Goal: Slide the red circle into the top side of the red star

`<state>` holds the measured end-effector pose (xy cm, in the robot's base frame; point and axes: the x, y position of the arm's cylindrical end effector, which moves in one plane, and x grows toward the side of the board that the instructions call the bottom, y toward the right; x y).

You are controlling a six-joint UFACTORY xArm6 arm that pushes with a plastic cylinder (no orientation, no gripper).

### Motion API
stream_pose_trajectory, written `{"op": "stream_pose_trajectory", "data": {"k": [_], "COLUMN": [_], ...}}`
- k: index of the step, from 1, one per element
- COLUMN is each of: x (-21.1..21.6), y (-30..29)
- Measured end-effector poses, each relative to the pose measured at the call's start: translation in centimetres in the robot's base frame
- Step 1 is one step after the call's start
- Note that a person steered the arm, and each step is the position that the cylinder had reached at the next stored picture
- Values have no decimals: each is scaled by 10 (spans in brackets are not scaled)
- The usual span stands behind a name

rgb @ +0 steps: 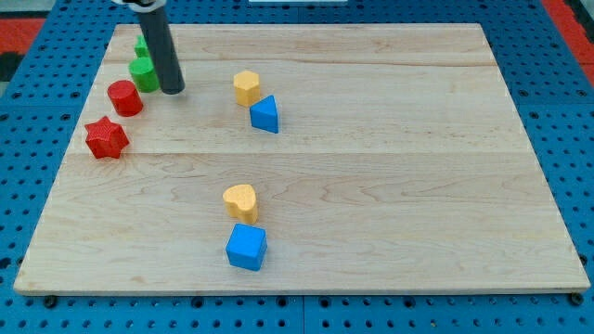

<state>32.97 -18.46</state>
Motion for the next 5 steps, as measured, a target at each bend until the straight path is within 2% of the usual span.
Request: {"op": "stream_pose_trajectory", "data": {"k": [1, 3, 4, 5], "x": [-6, 4, 38, 44], "y": [-31, -33, -23, 26]}}
